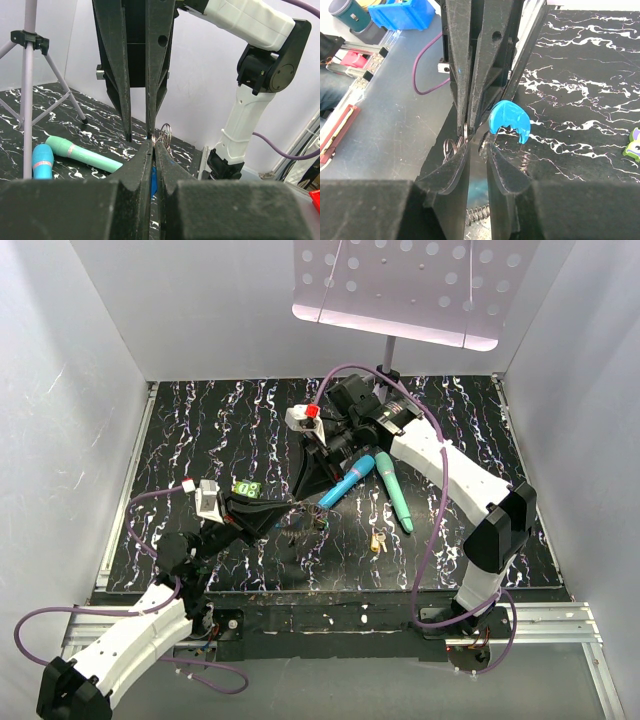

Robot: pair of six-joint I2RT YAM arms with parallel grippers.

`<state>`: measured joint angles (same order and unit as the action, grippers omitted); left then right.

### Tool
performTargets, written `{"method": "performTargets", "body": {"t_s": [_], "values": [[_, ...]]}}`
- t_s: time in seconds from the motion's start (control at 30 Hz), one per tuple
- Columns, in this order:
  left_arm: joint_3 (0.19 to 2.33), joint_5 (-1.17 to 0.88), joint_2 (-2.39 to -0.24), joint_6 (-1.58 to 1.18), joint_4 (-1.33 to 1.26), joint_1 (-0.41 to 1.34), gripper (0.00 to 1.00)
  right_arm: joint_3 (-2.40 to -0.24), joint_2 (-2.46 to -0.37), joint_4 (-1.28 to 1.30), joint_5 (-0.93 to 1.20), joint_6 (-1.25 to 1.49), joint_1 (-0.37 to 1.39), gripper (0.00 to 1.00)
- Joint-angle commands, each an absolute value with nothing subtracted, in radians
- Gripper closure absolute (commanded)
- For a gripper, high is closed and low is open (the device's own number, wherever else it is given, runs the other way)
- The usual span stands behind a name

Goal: Put the keys on the keyring
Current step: Adjust the keyring.

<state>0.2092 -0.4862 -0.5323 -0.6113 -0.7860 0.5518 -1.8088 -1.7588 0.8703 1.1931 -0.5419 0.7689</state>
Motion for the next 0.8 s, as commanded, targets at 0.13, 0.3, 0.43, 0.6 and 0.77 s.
{"method": "performTargets", "body": {"t_s": [0.13,0.3,0.43,0.6,0.77], "values": [[0.261,-0.476,-0.526,-0.594,-0.804,0.554,1.0,-1.838,-1.758,0.923,1.244,-0.607,0.787,0.75],[0.264,-0.469,-0.519,-0.584,-0.778,0.554,1.0,-1.842,-1.752,0.951,1.262,-0.633,0.788,0.76],[0.27,-0.462,-0.493,-0.561,-0.713,0.554,1.0,-1.847,-1.741,0.96,1.267,-0.641,0.788,0.73],[0.276,-0.46,-0.468,-0.546,-0.667,0.554,1.0,-1.847,-1.743,0.96,1.273,-0.641,0.788,0.71],[0.284,-0.474,-0.483,-0.549,-0.67,0.554,1.0,-1.855,-1.749,0.96,1.275,-0.634,0.796,0.71]]}}
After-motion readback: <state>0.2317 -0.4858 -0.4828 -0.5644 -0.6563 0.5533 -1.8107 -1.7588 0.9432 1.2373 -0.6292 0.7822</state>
